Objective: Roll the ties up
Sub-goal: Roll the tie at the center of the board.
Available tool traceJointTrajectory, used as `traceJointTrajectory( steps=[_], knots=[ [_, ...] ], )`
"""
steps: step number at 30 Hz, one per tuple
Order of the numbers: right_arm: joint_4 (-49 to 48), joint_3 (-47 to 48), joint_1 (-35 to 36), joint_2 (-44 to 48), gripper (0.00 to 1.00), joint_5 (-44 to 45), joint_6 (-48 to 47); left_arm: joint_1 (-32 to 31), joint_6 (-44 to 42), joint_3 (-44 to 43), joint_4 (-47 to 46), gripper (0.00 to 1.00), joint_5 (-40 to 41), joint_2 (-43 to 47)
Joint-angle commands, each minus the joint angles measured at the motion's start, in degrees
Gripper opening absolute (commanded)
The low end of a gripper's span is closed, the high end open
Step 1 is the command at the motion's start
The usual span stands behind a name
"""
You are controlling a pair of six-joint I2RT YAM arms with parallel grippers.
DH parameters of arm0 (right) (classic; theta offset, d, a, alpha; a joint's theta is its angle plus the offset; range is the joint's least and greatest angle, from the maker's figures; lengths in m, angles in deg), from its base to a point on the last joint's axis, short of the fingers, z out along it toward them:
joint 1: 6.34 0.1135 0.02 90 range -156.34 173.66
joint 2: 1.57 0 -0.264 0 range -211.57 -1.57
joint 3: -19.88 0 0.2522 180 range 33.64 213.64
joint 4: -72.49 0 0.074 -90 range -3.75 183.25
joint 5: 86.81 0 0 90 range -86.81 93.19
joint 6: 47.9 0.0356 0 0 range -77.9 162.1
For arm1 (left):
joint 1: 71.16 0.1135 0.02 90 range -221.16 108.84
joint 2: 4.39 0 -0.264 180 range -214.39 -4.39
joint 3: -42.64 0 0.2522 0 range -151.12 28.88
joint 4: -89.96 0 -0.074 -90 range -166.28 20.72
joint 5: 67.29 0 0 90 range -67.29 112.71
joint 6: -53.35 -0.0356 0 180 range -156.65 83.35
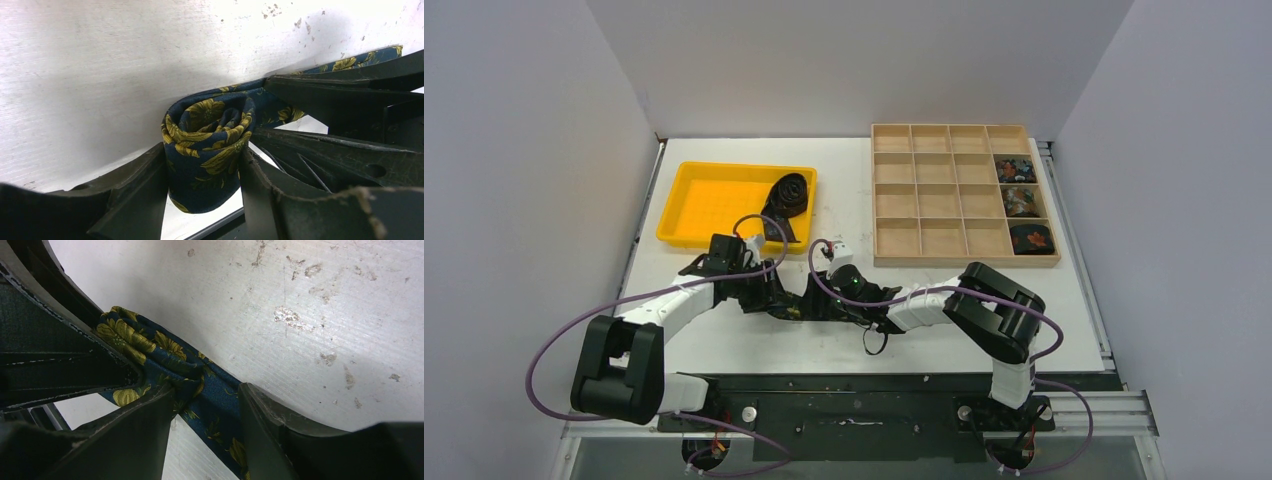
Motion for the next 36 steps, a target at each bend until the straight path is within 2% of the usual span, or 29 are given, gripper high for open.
traceJointTrajectory(
  steps=[1,5,10,15,19,22,31,36],
  knots=[
    [3.3,-1.1,-0.3,1.4,0.50,-0.4,-1.2,-2.3,-0.6,-0.1,-2.3,0.47,-1.6,0.8],
    [3.8,-0.7,-0.1,1.5,0.51,-0.3,-1.3,-3.0,-0.8,-0.1,-2.1,0.40,-1.6,1.2],
    [5.5,-0.8,-0.3,3.7,0.59,0.6,-1.1,-3.3,-0.9,-0.2,-1.6,0.28,-0.6,1.9],
    [9.0,-1.6,-1.5,9.6,0.68,2.2,-1.8,-3.7,-1.2,-0.5,-0.4,0.20,1.6,2.9],
    [13.6,-2.6,-1.7,16.0,0.70,7.3,-3.5,-4.2,-1.3,-1.4,1.5,0.10,4.6,3.4],
    [17.8,-4.8,-1.7,21.8,0.70,12.5,-4.7,-4.9,-1.5,-3.0,4.6,0.00,10.0,3.9],
    [25.2,-18.5,-1.6,37.8,0.73,27.8,-3.8,-8.0,-0.9,-11.1,17.9,0.00,32.9,5.5],
    [28.6,-22.8,-1.7,45.0,0.77,31.4,0.5,-11.6,1.0,-14.5,22.5,0.00,43.3,4.9]
  ],
)
